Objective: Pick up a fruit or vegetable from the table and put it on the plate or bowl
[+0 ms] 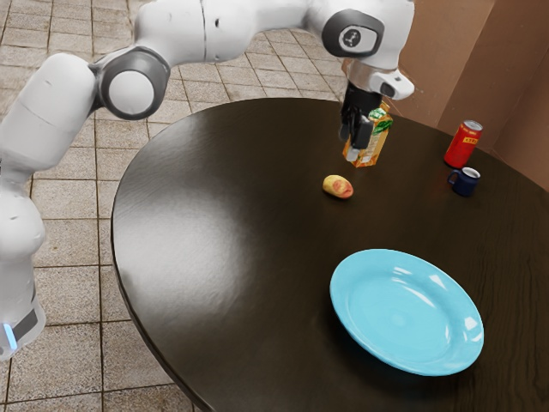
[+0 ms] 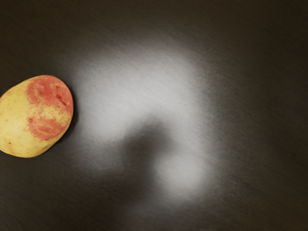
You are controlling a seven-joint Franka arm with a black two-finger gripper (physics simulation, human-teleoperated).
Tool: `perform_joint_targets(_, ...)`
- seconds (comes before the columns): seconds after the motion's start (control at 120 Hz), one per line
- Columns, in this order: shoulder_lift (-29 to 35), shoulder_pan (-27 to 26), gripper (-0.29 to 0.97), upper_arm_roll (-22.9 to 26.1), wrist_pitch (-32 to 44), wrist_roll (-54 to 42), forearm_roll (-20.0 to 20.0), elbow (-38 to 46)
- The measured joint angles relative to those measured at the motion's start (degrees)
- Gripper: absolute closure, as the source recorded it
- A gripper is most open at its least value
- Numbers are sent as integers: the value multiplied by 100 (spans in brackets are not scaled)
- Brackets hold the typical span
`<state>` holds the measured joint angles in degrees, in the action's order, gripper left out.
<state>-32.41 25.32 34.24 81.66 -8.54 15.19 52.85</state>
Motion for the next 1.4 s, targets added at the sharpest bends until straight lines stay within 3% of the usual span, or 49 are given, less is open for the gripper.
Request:
perform_joint_targets(0.117,-628,-30,0,-56,150,-588,3,-284)
perform_joint_targets(0.267,-530,-235,0,-155,245,-1494,32,-567)
perform_joint_targets(0.492,-381,-733,0,-386,239,-3288,643,-590)
perform_joint_targets(0.583,-500,-956,0,-379,254,-3997,1116,-456)
perform_joint_targets(0.75,-1185,-1006,0,-124,266,-5153,1203,-1147)
perform_joint_targets(0.975,-1892,-282,0,432,310,-6340,1212,-1377)
perform_joint_targets(1.4,-2082,-76,0,495,417,-7681,1267,-1501)
